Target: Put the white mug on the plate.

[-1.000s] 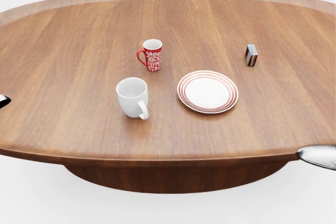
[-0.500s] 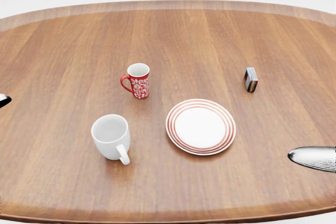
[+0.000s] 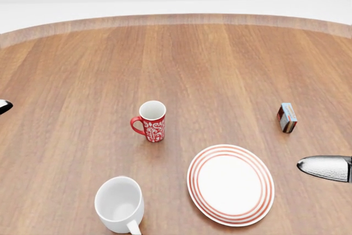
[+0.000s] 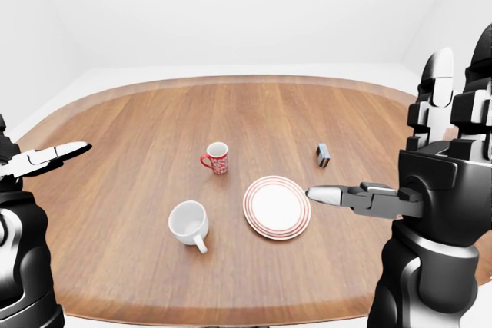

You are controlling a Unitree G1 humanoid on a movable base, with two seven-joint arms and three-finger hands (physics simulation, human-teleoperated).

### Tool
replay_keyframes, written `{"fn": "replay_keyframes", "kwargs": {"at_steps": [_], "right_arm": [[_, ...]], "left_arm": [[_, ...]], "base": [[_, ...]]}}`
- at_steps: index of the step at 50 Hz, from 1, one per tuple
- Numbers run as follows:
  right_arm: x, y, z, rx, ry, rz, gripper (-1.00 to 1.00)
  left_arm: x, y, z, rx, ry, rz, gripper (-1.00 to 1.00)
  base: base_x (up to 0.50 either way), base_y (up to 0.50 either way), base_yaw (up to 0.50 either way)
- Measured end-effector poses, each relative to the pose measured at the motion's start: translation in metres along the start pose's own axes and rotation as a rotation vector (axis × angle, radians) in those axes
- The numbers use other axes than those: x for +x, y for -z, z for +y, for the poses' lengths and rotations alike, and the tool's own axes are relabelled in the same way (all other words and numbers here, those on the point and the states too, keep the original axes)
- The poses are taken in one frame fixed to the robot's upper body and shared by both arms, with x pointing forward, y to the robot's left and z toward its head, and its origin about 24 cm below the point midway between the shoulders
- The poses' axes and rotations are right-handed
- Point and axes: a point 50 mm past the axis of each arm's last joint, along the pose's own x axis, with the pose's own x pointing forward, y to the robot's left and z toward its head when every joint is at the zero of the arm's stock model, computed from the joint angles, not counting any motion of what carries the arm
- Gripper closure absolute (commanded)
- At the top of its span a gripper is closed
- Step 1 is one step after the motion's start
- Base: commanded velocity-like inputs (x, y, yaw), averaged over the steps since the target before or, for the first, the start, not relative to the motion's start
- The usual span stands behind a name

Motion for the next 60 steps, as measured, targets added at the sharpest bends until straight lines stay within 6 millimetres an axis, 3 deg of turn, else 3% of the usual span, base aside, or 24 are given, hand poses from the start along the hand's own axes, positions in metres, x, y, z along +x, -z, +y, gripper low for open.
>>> {"fn": "replay_keyframes", "kwargs": {"at_steps": [6,23,32,40,50,60], "right_arm": [[0.001,0.002,0.0,0.002,0.0,0.004,-1.0],[0.007,-0.005,0.011,-0.038,-0.084,-0.039,-1.0],[0.028,-0.009,0.06,-0.261,-0.484,-0.136,-1.0],[0.034,0.02,0.103,-0.59,-0.852,-0.01,-1.0],[0.04,0.049,0.147,-0.794,-0.856,0.132,-1.0],[0.033,0.062,0.208,-0.776,-0.974,0.204,-1.0]], "left_arm": [[0.0,0.0,0.0,-0.003,0.001,0.001,-1.0],[0.0,0.0,-0.001,0.0,0.002,-0.002,-1.0],[0.0,-0.001,-0.001,-0.001,0.004,-0.006,-1.0],[0.0,-0.001,-0.001,-0.002,0.003,-0.006,-1.0],[0.0,0.0,-0.001,-0.001,0.003,-0.001,-1.0],[-0.001,0.001,0.0,-0.003,0.001,0.004,-1.0]], "base": [[0.5,0.02,0.0],[0.0,0.0,0.0],[0.0,0.0,0.0],[0.0,0.0,0.0],[0.0,0.0,0.0],[0.0,0.0,0.0]]}}
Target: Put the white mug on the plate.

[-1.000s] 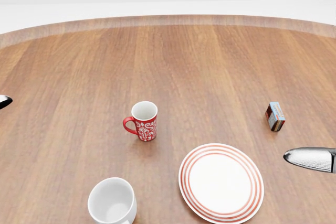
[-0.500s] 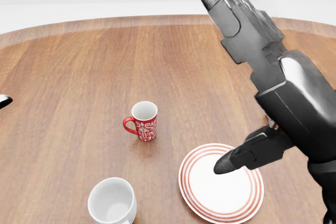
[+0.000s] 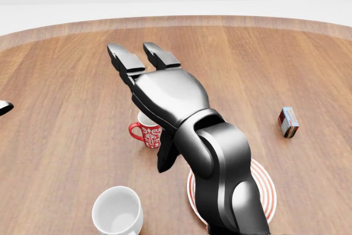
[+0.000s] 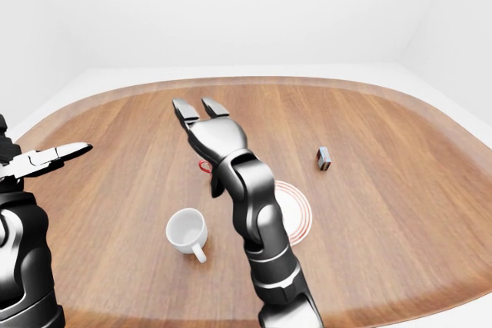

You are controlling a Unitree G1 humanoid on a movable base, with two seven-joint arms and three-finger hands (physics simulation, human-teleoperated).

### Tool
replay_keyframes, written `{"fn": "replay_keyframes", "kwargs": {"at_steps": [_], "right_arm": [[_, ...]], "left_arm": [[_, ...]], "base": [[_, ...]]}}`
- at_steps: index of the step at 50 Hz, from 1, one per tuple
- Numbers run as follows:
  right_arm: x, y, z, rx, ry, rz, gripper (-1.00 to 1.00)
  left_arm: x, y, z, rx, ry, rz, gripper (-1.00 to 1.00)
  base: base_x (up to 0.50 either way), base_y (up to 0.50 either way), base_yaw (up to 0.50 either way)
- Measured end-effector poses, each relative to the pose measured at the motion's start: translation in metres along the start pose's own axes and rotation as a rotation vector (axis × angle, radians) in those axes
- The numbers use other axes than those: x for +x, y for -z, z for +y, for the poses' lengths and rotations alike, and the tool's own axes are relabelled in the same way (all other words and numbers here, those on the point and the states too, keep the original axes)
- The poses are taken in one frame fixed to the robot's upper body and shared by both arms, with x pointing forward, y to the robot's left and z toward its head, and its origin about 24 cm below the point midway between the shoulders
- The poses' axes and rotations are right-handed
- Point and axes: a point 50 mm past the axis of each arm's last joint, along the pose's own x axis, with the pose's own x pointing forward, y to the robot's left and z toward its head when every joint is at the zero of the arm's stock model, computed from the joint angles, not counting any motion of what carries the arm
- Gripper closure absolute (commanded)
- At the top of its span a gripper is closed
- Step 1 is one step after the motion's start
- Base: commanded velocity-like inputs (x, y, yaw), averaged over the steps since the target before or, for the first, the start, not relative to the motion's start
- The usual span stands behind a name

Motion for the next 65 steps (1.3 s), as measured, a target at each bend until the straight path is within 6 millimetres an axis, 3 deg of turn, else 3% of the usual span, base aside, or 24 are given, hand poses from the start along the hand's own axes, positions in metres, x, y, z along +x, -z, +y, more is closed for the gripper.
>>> {"fn": "replay_keyframes", "kwargs": {"at_steps": [12,26,44,65], "right_arm": [[0.036,-0.034,0.064,0.124,-0.305,-0.08,-1.0],[0.035,-0.044,0.131,0.186,-0.582,-0.08,-1.0],[0.029,-0.044,0.165,0.205,-0.726,-0.055,-1.0],[0.041,-0.022,0.187,0.231,-0.907,0.021,-1.0]], "left_arm": [[0.0,0.0,0.001,-0.003,-0.004,-0.001,-1.0],[0.001,-0.001,0.001,-0.005,-0.007,-0.003,-1.0],[0.001,0.001,0.001,-0.006,-0.008,0.004,-1.0],[0.0,0.002,0.001,-0.007,-0.006,0.01,-1.0]], "base": [[0.0,0.0,0.0],[0.0,0.0,0.0],[0.0,0.0,0.0],[0.0,0.0,0.0]]}}
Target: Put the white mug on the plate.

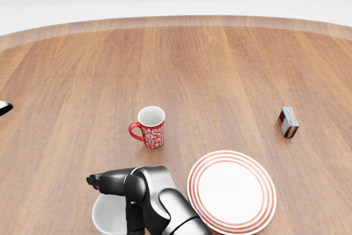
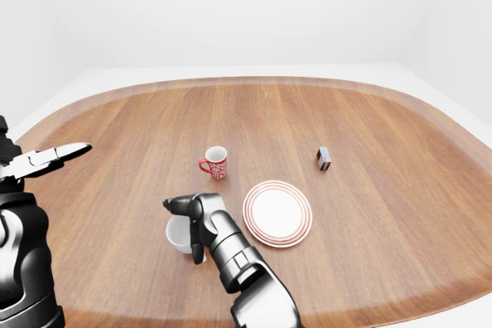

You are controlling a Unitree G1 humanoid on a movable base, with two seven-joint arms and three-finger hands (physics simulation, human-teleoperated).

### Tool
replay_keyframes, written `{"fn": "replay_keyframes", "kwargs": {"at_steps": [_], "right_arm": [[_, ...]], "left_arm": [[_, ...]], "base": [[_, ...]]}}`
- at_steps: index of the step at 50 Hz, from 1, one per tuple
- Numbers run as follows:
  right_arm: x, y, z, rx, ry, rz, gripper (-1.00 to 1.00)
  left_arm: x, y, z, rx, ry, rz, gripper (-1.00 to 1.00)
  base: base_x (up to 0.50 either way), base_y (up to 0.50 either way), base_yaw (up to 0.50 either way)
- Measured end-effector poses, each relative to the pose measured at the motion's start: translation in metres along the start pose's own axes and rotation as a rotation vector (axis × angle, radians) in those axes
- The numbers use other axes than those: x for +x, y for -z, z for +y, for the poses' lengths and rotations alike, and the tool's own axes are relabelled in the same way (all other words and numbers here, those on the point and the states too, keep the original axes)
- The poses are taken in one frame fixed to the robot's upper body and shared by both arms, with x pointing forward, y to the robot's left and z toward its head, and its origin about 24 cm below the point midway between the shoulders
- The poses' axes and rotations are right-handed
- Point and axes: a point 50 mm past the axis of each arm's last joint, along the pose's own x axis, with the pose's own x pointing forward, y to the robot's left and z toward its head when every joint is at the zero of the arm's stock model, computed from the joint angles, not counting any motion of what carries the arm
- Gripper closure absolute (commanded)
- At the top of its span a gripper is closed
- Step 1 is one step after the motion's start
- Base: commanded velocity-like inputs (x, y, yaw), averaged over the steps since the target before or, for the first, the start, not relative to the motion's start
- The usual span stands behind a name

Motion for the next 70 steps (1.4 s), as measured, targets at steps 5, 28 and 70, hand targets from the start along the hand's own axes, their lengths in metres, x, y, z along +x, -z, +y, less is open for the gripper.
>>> {"fn": "replay_keyframes", "kwargs": {"at_steps": [5,28,70], "right_arm": [[0.002,0.005,0.0,0.007,-0.027,0.019,-1.0],[0.004,0.016,-0.018,0.018,-0.003,0.075,-1.0],[0.015,0.005,-0.01,-0.073,0.027,0.12,-1.0]], "left_arm": [[0.0,0.0,0.0,-0.001,0.0,-0.002,-1.0],[0.0,0.0,-0.001,-0.004,0.002,-0.001,-1.0],[0.0,-0.003,0.0,-0.014,-0.001,-0.012,-1.0]], "base": [[0.0,0.0,0.0],[0.0,0.0,0.0],[0.0,0.0,0.0]]}}
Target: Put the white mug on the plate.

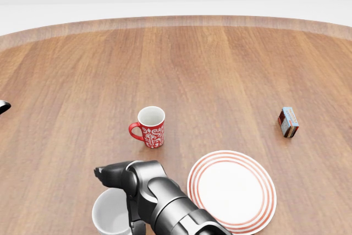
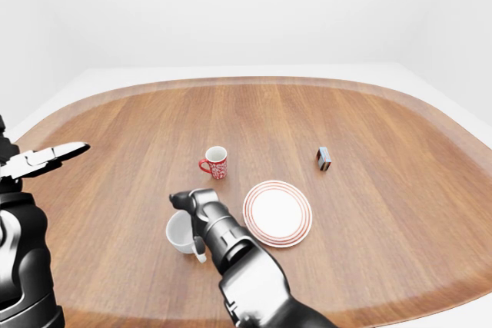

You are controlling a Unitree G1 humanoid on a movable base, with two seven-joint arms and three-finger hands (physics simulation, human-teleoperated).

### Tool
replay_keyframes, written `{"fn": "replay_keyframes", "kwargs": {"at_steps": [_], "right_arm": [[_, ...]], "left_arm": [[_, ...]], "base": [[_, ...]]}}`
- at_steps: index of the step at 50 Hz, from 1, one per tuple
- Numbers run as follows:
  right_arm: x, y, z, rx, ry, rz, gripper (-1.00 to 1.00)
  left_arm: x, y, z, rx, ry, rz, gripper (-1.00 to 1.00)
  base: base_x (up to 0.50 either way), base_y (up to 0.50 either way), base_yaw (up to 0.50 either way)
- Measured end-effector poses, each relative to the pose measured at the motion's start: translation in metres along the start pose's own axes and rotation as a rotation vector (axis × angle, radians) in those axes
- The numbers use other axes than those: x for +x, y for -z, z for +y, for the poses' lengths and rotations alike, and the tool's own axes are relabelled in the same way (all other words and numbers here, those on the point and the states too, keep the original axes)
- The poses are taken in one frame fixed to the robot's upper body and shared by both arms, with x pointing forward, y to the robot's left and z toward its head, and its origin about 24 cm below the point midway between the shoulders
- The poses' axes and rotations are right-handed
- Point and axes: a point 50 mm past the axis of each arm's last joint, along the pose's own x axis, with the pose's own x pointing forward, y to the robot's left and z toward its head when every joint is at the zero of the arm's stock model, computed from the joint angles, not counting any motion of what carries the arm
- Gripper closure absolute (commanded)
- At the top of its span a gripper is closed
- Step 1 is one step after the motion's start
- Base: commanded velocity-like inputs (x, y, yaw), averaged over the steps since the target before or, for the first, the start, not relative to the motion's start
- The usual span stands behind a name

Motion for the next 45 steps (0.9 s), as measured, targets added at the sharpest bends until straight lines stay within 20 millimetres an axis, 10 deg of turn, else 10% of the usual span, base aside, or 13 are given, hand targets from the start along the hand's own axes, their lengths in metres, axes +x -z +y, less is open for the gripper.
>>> {"fn": "replay_keyframes", "kwargs": {"at_steps": [45], "right_arm": [[0.007,0.01,0.019,0.015,0.024,0.035,-1.0]], "left_arm": [[0.0,0.001,0.001,-0.001,-0.004,0.006,-1.0]], "base": [[0.0,0.0,0.0]]}}
